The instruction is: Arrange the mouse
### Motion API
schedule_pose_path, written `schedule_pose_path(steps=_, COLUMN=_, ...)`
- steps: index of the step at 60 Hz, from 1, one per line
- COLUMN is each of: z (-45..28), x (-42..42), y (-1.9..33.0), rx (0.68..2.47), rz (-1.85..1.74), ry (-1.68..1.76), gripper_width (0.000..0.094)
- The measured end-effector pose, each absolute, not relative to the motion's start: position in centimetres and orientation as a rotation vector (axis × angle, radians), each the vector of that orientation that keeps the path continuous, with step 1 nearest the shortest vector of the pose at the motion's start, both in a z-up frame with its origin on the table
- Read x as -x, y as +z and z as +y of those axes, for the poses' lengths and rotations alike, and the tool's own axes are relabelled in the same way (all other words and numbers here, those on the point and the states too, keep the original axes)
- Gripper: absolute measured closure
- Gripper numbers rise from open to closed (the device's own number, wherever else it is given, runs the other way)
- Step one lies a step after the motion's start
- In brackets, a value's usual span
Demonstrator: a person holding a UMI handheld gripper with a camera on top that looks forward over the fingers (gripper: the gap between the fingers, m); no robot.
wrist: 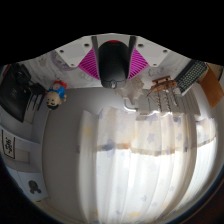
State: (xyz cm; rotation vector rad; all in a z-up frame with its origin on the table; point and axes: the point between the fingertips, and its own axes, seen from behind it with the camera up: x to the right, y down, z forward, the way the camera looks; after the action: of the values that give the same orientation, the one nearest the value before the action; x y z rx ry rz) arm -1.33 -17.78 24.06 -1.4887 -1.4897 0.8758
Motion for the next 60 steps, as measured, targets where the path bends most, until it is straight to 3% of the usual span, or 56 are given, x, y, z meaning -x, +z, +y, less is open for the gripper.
schedule_pose_path(steps=8, z=-4.4, x=4.1, y=22.1, rx=1.551, rz=-1.435, ry=0.799, gripper_width=0.0513)
schedule_pose_path(steps=17, z=7.5, x=5.8, y=13.2, rx=1.659, rz=-1.463, ry=0.72, gripper_width=0.0515)
schedule_pose_path(steps=26, z=11.6, x=5.9, y=3.3, rx=1.733, rz=-1.586, ry=0.709, gripper_width=0.0512)
schedule_pose_path(steps=33, z=12.1, x=4.9, y=-1.1, rx=1.759, rz=-1.659, ry=0.693, gripper_width=0.0482)
schedule_pose_path(steps=36, z=12.1, x=5.2, y=-1.0, rx=1.731, rz=-1.652, ry=0.721, gripper_width=0.0444)
schedule_pose_path(steps=42, z=13.0, x=4.5, y=-0.5, rx=1.751, rz=-1.67, ry=0.651, gripper_width=0.0142)
schedule_pose_path(steps=44, z=13.2, x=4.1, y=0.4, rx=1.767, rz=-1.66, ry=0.643, gripper_width=0.0088)
schedule_pose_path(steps=60, z=9.4, x=-8.4, y=12.1, rx=1.882, rz=-1.702, ry=0.656, gripper_width=0.0079)
